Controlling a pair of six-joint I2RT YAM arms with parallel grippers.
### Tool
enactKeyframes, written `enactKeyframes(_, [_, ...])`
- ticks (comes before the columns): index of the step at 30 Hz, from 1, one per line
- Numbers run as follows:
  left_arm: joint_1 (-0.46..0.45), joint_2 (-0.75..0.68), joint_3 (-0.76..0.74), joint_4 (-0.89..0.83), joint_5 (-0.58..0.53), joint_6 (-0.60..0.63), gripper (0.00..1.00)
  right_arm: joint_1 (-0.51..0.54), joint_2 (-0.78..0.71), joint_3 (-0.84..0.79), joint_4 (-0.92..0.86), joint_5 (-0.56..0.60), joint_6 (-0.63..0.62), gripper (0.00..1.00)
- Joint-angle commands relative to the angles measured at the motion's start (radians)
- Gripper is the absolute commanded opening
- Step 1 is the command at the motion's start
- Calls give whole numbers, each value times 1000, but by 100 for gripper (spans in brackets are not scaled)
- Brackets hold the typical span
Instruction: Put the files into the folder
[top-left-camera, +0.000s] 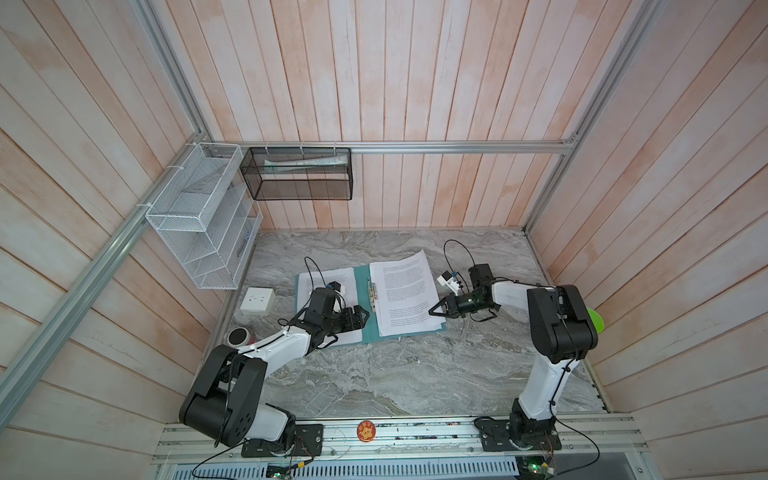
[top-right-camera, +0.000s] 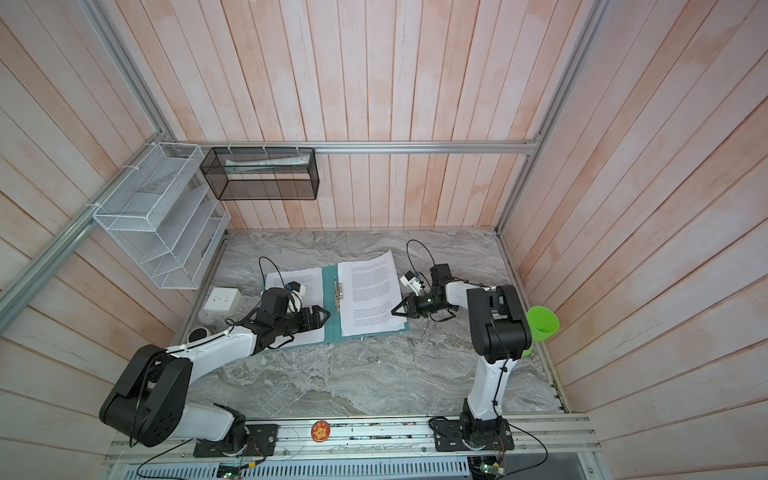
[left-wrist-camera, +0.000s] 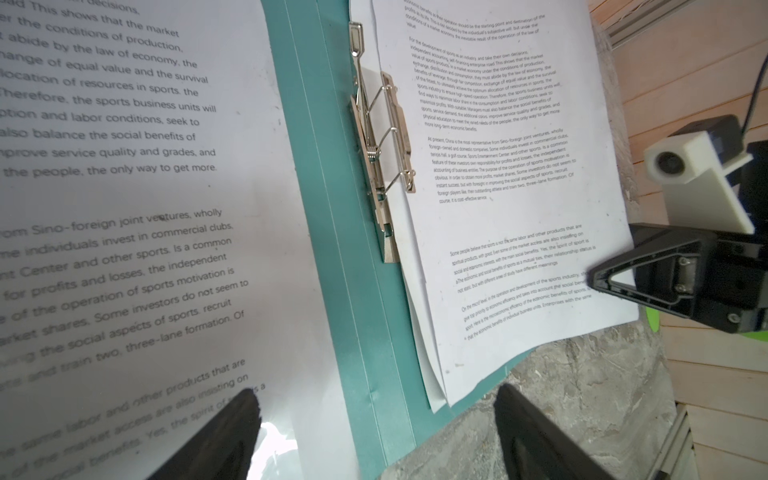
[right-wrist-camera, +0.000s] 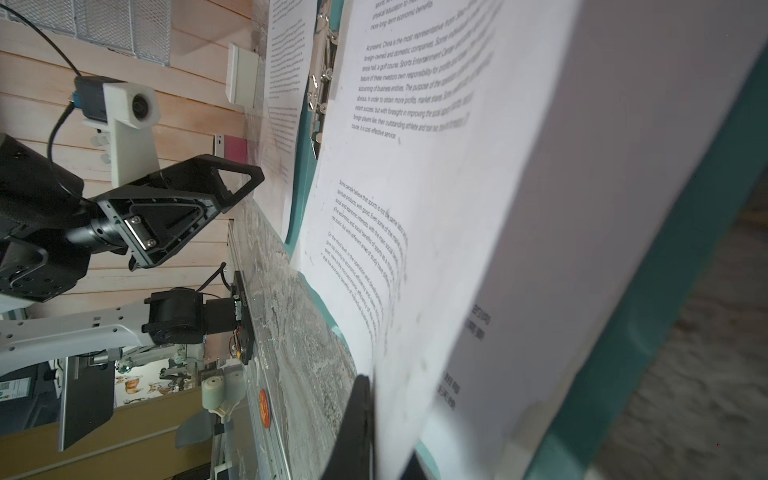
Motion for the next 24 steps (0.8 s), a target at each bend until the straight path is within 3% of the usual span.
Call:
enactKeyframes(1, [8, 16, 13, 24, 13, 23, 90, 16, 33, 34, -85, 28, -65, 0])
enactKeyframes(15, [29, 29, -9, 54, 33, 29, 90, 36, 78, 90, -145, 80, -97, 2])
enactKeyframes(19, [32, 32, -8, 55, 36, 29, 90, 28, 54, 103, -121, 153, -33, 58])
enactKeyframes(21, [34, 32, -5, 55, 36, 30, 90, 27, 28, 103, -101, 146, -9, 68])
enactKeyframes(24, [35, 29, 2, 48, 31, 30, 90, 25, 8, 124, -134, 183, 22, 70])
